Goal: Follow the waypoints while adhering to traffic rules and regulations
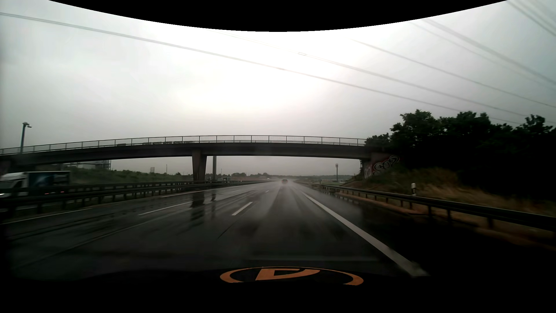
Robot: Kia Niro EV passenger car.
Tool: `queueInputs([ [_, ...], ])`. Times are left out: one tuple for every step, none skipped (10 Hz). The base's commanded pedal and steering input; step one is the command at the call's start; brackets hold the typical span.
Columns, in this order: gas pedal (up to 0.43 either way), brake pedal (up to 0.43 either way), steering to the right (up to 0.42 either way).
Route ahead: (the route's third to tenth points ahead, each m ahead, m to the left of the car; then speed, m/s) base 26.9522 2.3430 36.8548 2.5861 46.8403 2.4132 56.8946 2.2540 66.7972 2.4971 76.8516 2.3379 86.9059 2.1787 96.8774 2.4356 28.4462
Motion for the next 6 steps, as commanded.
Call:
queueInputs([
  [0.248, 0.000, -0.001],
  [0.248, 0.000, -0.002],
  [0.248, 0.000, -0.002],
  [0.240, 0.000, -0.002],
  [0.240, 0.000, -0.003],
  [0.240, 0.000, -0.003],
])
